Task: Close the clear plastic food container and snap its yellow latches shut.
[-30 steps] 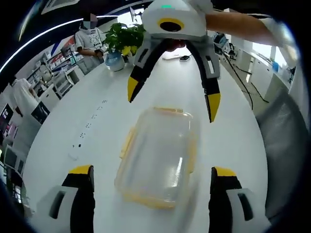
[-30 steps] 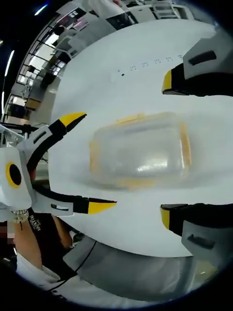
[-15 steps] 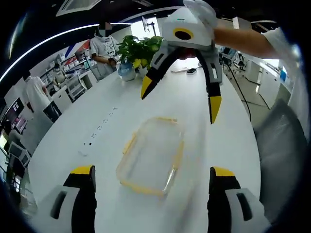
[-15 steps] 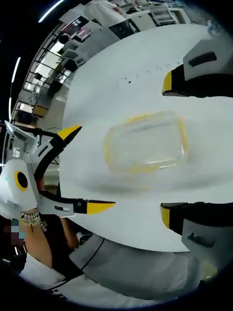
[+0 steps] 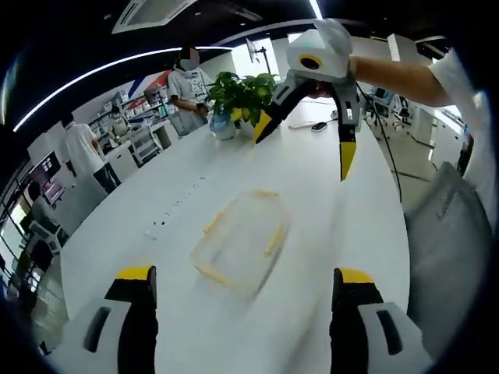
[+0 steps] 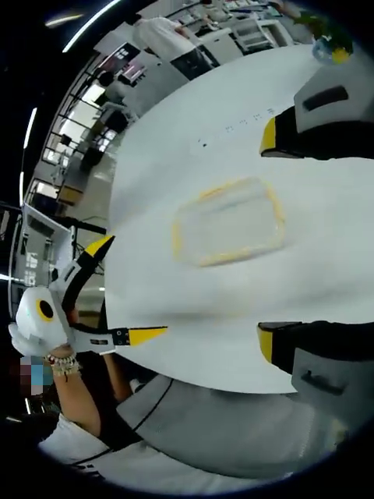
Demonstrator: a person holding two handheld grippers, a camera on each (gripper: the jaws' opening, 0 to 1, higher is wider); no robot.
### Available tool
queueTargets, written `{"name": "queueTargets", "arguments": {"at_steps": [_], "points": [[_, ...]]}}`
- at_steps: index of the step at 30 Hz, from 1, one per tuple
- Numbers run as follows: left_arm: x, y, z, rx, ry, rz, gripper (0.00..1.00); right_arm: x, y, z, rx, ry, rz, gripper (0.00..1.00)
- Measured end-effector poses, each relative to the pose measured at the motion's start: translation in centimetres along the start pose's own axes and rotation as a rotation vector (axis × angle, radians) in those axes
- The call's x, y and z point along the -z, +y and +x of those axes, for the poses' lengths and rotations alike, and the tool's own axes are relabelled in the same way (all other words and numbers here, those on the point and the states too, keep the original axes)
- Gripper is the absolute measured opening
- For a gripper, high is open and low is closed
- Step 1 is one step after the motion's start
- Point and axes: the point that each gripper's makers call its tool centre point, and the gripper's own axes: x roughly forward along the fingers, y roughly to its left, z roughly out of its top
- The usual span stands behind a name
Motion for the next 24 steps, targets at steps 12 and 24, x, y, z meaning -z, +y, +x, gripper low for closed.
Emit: {"name": "queueTargets", "arguments": {"at_steps": [12,24], "points": [[2.0,-1.8,-3.5,-0.082,-0.019,-0.083,0.9,0.2,2.2,-1.2,0.076,-0.079,0.093,0.79],[3.7,-4.5,-6.9,-0.173,-0.117,-0.155,0.83,1.3,5.8,-1.7,0.185,-0.189,0.235,0.75]]}}
